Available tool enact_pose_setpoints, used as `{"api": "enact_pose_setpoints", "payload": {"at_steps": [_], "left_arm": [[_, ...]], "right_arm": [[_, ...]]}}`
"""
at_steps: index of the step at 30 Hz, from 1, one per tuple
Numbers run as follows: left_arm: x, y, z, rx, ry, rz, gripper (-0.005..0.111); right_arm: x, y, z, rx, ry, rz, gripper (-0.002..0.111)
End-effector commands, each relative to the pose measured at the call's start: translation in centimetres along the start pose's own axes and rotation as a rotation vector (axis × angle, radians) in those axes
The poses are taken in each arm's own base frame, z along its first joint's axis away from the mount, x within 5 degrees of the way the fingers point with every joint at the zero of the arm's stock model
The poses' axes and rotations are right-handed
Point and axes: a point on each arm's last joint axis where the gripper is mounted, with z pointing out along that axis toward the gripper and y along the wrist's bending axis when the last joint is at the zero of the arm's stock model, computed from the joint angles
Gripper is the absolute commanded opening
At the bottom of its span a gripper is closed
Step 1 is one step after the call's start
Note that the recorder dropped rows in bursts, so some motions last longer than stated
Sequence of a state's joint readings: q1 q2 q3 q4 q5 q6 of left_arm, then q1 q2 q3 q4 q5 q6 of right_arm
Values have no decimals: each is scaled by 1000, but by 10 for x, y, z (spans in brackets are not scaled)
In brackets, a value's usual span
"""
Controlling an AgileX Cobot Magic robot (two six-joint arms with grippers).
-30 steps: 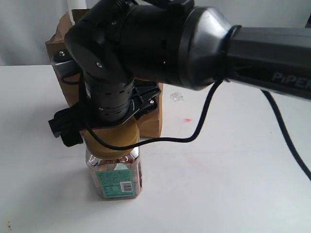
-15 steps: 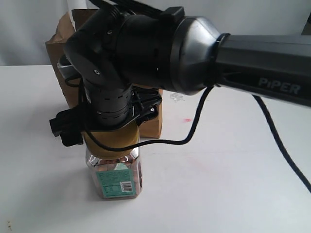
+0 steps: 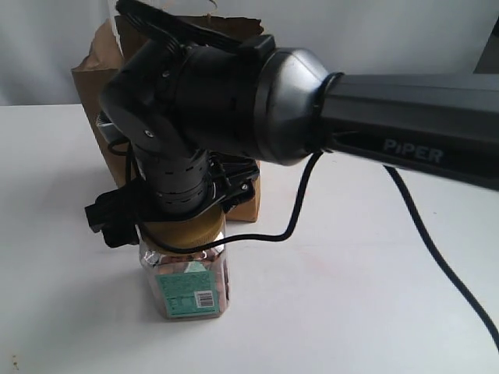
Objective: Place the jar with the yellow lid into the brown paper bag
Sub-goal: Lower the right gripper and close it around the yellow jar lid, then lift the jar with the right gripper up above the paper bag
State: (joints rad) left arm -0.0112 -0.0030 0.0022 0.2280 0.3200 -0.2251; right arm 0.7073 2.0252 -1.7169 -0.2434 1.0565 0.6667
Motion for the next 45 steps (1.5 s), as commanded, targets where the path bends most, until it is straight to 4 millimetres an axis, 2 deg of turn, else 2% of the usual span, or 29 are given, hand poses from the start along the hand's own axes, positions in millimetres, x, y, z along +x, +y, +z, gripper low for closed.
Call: {"api": "enact_pose_setpoints", "payload": {"at_steps": [1,3,5,10,12,22,28,38,45], "left_arm": [[-1,-1,0,8,-8,-6,1],[-1,-1,0,8,-8,-6,1],[-1,-1,0,8,-8,-6,1],[-1,-1,0,8,-8,-6,1],[-1,-1,0,8,-8,-6,1],[-1,-1,0,8,-8,-6,1],[-1,-1,0,8,-8,-6,1],[-1,-1,0,8,-8,-6,1],[-1,-1,0,8,-8,-6,1]], "right_arm": [[-1,0,1,10,-5,-17,103],[-1,0,1,14,-5,-19,94],[-1,0,1,14,-5,-19,77],[-1,0,-1,5,-3,-13,18],[-1,0,-4,-2,-8,-12,0],[-2,-6,-34,-24,-44,-3,0],[0,-14,-68,-67,-73,-24,0],[7,-40,-159,-174,-261,-30,0],[14,-61,-229,-321,-524,1,0]]}}
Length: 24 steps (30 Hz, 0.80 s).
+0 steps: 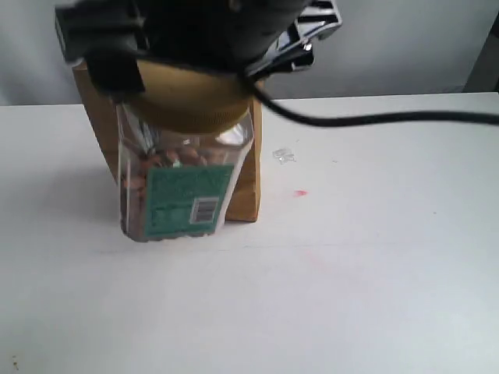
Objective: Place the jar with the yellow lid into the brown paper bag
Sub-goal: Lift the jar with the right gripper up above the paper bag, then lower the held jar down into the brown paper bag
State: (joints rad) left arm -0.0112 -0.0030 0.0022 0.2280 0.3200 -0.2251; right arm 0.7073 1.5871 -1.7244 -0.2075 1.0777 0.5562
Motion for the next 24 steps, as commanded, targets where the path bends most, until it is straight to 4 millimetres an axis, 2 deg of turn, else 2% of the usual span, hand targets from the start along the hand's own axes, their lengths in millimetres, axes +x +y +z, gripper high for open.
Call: {"api": "enact_pose_setpoints", "payload": {"at_steps": [1,5,11,14,18,24], "left_arm": [[-1,-1,0,8,-8,-6,1],[-1,-1,0,8,-8,-6,1],[-1,-1,0,8,-8,-6,1],[-1,-1,0,8,-8,-6,1],[-1,-1,0,8,-8,-6,1],[-1,-1,0,8,-8,-6,1]], "right_arm": [[-14,-1,-47,-116,-221,3,0],[-25,-3,-70,-151,-397,-25,0],[-44,-4,-83,-111,-649,-148,0],[-53,-7,-85,-72,-759,-156,0],[-65,-20,-74,-17,-815,-117,0],[-89,-47,-35,-22,-868,-92,0]]}}
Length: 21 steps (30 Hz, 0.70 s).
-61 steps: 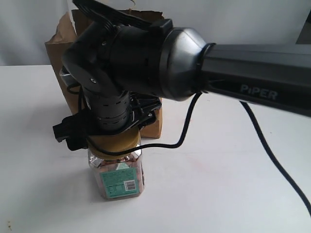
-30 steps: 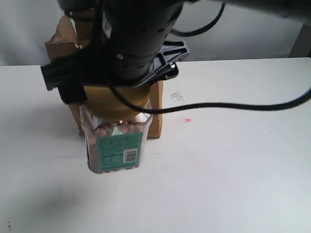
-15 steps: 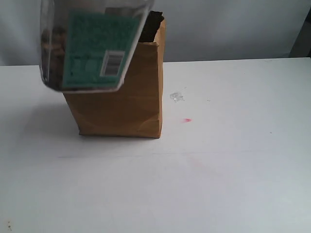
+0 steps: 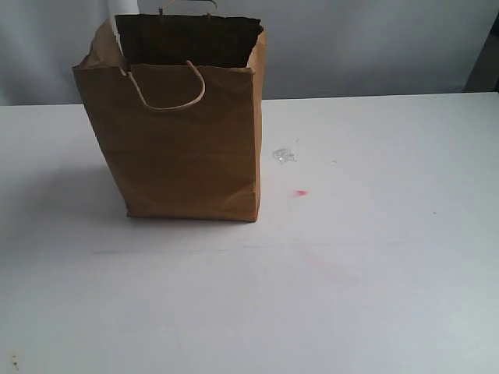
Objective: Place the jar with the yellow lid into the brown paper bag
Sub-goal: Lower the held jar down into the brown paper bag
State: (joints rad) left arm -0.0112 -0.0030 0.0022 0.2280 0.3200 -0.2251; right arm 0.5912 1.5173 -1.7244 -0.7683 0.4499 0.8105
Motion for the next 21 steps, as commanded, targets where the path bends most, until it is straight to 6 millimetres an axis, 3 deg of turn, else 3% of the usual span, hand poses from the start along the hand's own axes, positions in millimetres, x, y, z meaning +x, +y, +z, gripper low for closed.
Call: {"api": "enact_pose_setpoints", "payload": {"at_steps": [1,7,21], "left_arm": [[-1,-1,0,8,-8,-6,1],[-1,-1,0,8,-8,-6,1],[-1,-1,0,8,-8,-6,1]], "right_arm": [[7,-21,30,-20,-78,34,0],[38,-36,71,-45,-63,50,0],[116,-34,128,-35,112,28,0]]}}
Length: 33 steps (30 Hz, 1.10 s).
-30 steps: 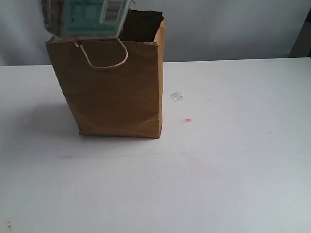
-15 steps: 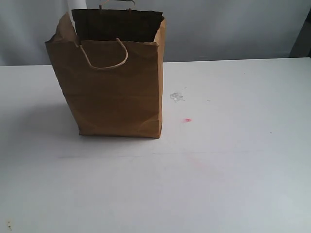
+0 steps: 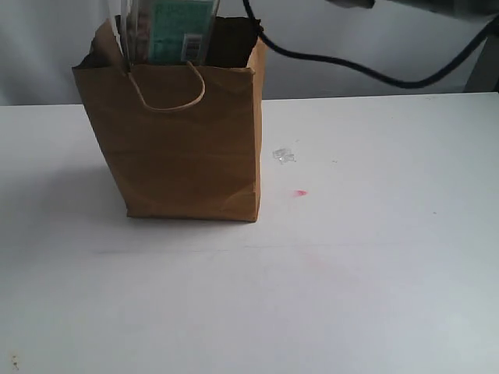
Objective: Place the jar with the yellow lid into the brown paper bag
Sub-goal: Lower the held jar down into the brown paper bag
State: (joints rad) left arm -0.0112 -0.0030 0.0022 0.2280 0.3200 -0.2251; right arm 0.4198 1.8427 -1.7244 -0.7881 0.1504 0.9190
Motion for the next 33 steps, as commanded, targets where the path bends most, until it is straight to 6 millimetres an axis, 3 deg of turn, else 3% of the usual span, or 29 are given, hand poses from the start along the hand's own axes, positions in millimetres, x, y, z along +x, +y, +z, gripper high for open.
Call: {"api": "enact_pose_setpoints", "payload": {"at_steps": [1,17,33], "left_arm": [[-1,-1,0,8,-8,-6,1],[-1,-1,0,8,-8,-6,1],[-1,-1,0,8,-8,-6,1]], "right_arm": [[16,-1,13,-11,24,-11,0],[102,-16,58,114,274,-45,0],[125,-22,65,159,359,-70,0]]}}
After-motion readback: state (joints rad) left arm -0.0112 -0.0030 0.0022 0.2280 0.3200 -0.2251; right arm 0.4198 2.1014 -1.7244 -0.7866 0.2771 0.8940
